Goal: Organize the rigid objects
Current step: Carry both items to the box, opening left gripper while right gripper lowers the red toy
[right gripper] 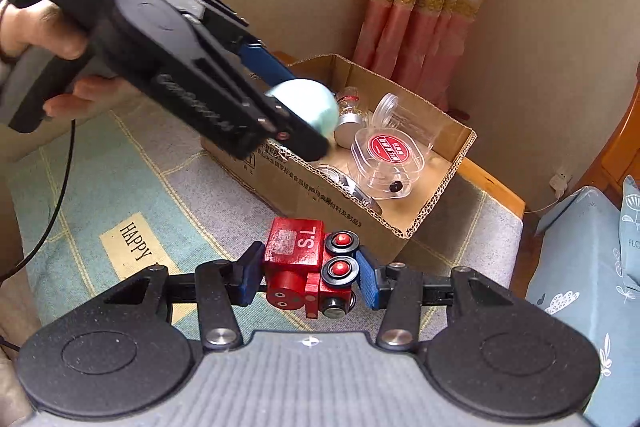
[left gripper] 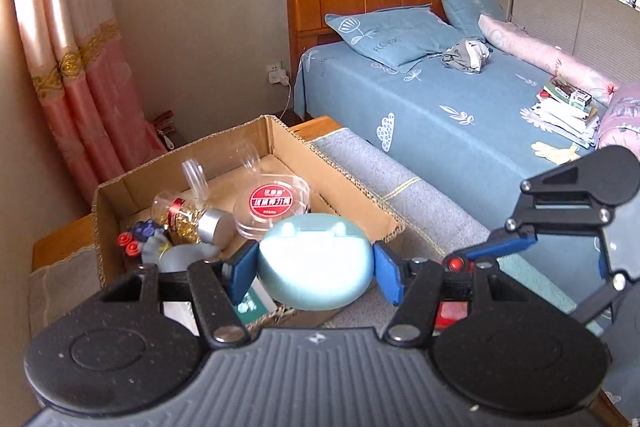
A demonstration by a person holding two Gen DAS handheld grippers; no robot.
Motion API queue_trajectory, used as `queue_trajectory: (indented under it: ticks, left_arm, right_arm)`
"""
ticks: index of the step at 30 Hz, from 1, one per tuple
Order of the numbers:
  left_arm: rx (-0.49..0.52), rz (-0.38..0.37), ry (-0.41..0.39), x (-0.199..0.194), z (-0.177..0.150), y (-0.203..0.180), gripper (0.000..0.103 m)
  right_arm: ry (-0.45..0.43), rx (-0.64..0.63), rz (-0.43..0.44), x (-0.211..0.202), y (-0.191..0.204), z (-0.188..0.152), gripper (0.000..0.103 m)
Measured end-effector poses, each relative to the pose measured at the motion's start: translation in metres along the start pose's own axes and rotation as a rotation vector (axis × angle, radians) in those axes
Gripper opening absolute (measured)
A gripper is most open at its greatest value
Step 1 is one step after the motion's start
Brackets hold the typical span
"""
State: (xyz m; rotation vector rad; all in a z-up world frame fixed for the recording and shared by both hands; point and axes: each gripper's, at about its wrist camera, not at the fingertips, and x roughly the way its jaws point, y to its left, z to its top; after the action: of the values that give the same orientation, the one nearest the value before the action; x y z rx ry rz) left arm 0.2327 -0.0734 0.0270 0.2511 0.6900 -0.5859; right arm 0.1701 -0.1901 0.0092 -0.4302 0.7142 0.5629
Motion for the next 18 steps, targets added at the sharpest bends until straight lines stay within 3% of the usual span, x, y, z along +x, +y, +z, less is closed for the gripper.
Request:
queue_trajectory:
  ticks: [10,11,12,14,18]
  left_arm:
    - [-0.022,-0.017,0.01,0.049,0.012,-0.009,0.062]
    - [-0.018,-0.007,0.0,0.048,0.011,-0.01,0.069]
    - [-0.016,0.002,-0.003,0.047,0.011,-0.01,0.084]
    - [-0.021,0.028,-0.025,0.039,0.009,-0.009,0.098]
    - [-0.024,0.069,-0.052,0.02,0.004,-0.004,0.1]
  right_arm:
    - [0.008,0.009,-0.019,-0.003,-0.005,-0.005,0.053]
    - [0.008,0.01,-0.02,-0.003,-0.006,-0.005,0.053]
    - [0.008,0.01,-0.023,-0.004,-0.006,-0.005,0.053]
    - [0.005,0.011,-0.028,-0.005,-0.007,-0.005,0.053]
    - [-0.004,0.02,-0.03,-0.008,-0.012,-0.001,0.053]
